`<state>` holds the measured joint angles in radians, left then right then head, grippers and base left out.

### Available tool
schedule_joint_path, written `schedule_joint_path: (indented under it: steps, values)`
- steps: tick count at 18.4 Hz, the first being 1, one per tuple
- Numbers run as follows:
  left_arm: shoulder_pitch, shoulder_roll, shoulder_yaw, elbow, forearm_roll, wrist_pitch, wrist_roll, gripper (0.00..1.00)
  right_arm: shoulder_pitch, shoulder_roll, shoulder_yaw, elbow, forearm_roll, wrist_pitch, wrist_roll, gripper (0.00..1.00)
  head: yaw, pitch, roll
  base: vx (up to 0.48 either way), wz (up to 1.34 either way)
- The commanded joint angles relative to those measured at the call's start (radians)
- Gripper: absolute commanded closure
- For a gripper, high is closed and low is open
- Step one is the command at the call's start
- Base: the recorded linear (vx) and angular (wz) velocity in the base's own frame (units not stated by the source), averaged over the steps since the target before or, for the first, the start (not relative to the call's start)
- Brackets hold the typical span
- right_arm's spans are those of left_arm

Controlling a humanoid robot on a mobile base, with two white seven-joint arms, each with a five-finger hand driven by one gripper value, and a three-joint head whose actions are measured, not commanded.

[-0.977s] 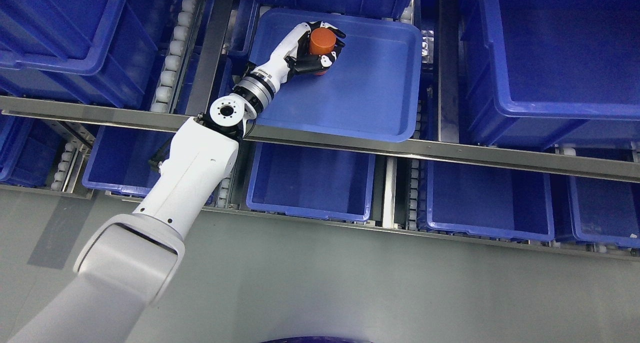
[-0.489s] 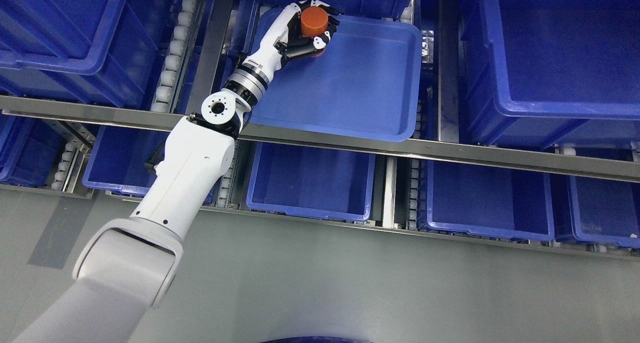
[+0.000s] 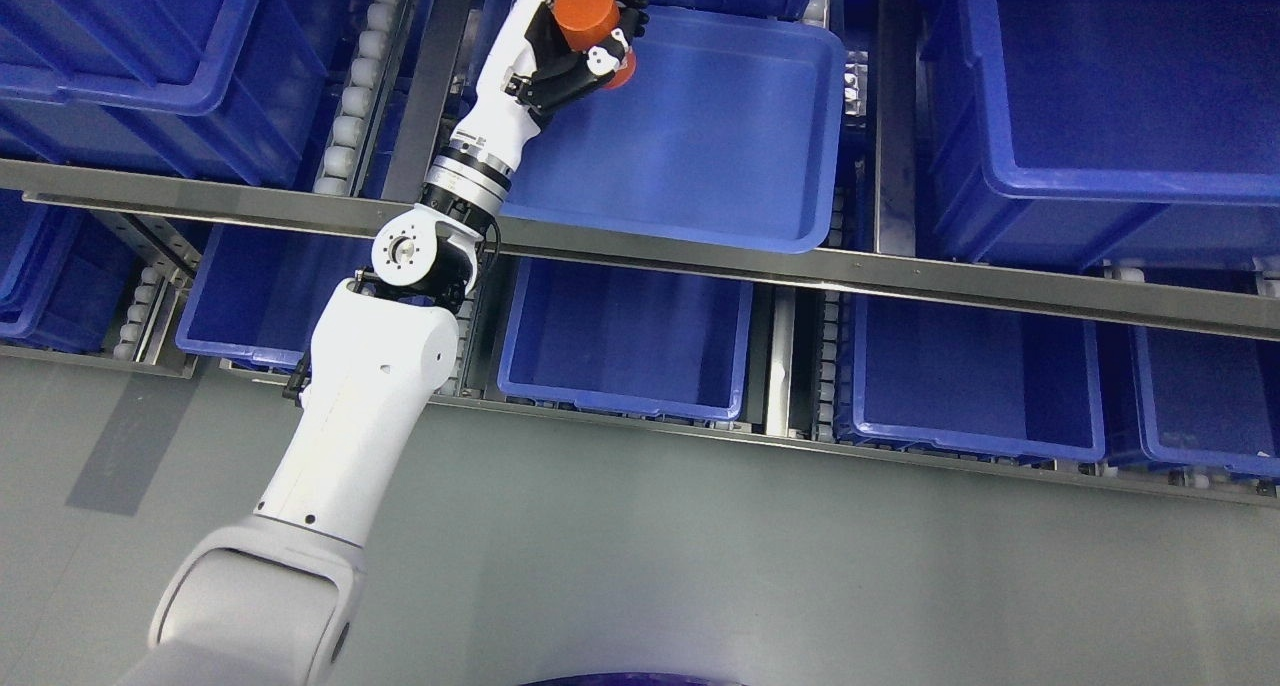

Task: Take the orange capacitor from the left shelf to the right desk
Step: 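Lift the orange capacitor up out of the blue bin with the left hand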

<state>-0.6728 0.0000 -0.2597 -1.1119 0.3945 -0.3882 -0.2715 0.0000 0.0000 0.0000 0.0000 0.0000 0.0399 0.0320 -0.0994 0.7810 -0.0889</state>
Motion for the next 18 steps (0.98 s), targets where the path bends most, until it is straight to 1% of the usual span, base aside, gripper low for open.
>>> schedule_joint_path:
  steps: [1,3,7,13,18]
  values:
    - [0.104,0.017,0.074,-0.312,0.017,-0.055,-0.003,0.99,-0.001,-0.017,-0.011,-0.034,0.005,0.000,0.000,0.00,0.0000,0.000,0.000,-0.142,0.00]
    - [0.128,0.017,0.073,-0.328,0.017,-0.083,-0.003,0.99,-0.001,-0.017,-0.011,-0.034,0.005,0.000,0.000,0.00,0.0000,0.000,0.000,-0.168,0.00]
    - [0.150,0.017,0.062,-0.368,0.015,-0.083,-0.003,0.99,-0.001,-0.017,-0.011,-0.034,0.005,0.000,0.000,0.00,0.0000,0.000,0.000,-0.197,0.01]
    - [0.147,0.017,-0.027,-0.368,0.001,-0.078,-0.003,0.99,-0.001,-0.017,-0.011,-0.034,0.005,0.000,0.000,0.00,0.0000,0.000,0.000,-0.185,0.07]
    - [0.137,0.017,-0.067,-0.368,0.000,-0.078,-0.003,0.99,-0.001,-0.017,-0.011,-0.034,0.005,0.000,0.000,0.00,0.0000,0.000,0.000,-0.081,0.02]
